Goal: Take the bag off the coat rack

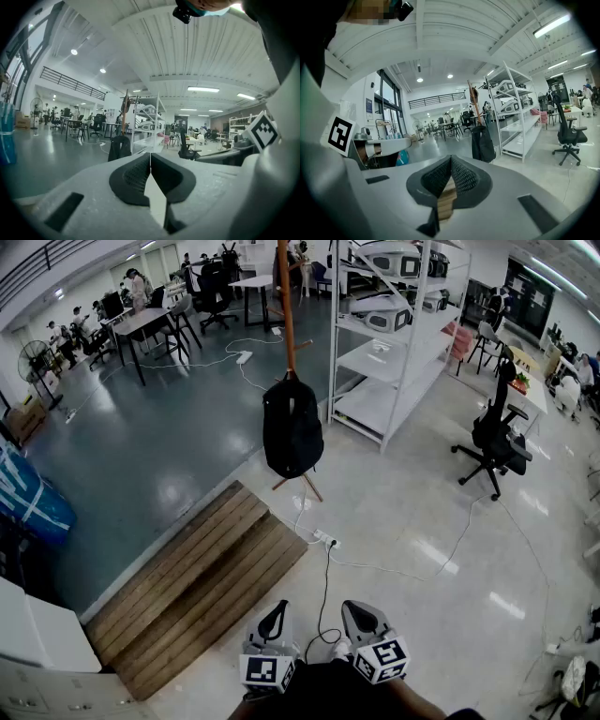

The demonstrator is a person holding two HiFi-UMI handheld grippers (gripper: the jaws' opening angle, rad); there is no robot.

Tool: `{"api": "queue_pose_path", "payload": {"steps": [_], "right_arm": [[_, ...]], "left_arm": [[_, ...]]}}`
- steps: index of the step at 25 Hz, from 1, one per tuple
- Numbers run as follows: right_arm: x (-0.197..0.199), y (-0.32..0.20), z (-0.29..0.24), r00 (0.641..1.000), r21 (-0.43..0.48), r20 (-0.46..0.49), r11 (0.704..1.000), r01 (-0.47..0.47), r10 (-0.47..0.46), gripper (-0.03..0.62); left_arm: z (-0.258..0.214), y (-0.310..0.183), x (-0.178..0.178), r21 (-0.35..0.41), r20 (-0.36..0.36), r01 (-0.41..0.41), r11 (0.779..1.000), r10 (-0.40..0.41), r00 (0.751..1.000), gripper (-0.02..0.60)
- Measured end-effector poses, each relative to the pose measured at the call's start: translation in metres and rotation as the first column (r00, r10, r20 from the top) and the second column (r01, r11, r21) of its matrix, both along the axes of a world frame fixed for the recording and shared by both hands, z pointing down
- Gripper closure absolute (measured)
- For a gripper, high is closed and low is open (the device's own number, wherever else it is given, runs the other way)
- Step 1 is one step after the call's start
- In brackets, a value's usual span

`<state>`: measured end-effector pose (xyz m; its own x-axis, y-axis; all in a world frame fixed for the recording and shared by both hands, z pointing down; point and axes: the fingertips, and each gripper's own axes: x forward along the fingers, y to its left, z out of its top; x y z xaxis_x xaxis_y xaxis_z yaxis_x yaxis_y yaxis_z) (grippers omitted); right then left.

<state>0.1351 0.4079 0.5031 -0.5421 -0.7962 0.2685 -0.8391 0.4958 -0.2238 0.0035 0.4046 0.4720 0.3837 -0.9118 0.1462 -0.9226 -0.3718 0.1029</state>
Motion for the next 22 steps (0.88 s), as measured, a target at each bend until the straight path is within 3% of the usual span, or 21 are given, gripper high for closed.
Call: {"api": "queue_pose_path", "payload": {"steps": [12,22], "right_arm": [[-0.01,0.002,0.0,1.0,0.004,0.002,1.0,0.004,-0.004,0.583],[-0.035,0.0,-0.004,1.0,0.015,0.028,1.0,-0.013,0.013,0.582]], "left_arm": [[0.005,0.0,-0.006,-0.009,-0.015,-0.008,1.0,0.008,1.0,0.563],[0.01,0.002,-0.034,-0.015,-0.028,-0.01,1.0,0.01,1.0,0.563]]}}
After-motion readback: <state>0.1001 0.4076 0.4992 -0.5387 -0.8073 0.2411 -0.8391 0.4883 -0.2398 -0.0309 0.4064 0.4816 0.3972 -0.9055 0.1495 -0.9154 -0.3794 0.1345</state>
